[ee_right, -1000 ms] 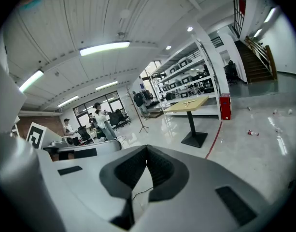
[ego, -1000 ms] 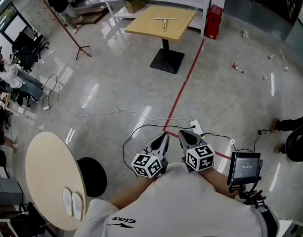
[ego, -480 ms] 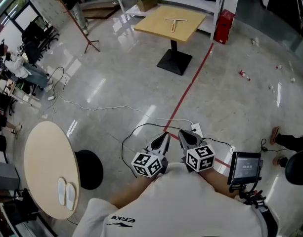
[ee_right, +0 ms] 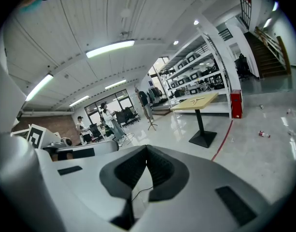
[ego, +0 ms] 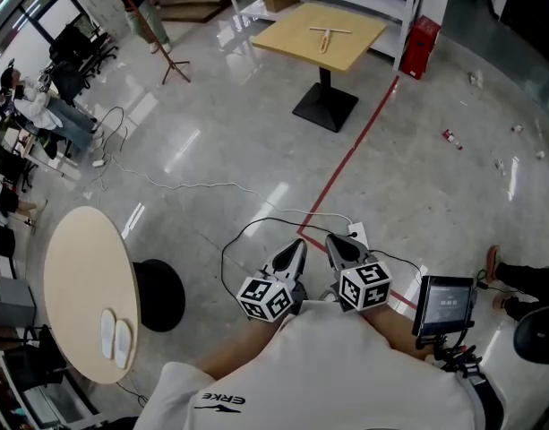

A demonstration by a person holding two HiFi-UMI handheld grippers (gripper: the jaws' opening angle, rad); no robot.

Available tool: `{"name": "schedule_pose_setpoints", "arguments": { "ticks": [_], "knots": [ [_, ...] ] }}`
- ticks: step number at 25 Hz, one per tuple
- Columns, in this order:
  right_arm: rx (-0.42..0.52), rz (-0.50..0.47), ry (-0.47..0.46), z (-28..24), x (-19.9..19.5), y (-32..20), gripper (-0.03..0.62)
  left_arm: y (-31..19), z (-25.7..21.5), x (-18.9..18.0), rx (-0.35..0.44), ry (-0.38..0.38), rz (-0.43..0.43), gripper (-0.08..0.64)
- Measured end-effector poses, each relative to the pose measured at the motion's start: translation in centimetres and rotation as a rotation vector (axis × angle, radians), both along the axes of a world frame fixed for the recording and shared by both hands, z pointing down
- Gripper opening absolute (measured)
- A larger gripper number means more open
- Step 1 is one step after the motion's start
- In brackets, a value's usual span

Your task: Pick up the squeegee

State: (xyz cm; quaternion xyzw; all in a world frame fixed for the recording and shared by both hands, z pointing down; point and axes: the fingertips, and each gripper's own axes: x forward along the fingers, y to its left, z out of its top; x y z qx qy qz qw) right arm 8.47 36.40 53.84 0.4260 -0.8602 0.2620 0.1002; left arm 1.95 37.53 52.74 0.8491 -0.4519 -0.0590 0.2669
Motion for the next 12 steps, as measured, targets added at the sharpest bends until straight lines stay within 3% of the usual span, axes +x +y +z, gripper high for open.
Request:
{"name": "schedule_pose_setpoints", "arguments": {
  "ticks": [6, 12],
  "knots": [
    [-0.001, 0.014, 0.005, 0.1, -0.4, -2.6, 0.005, -3.0, -0.3, -0.9, 0.013, 0.013, -0.012, 0.005],
    [-0.010, 0.013, 0.021, 0.7, -3.6, -7.0, 0.005, -7.5, 0.0, -4.0, 0.011, 0.027, -0.012, 0.005]
  ]
}}
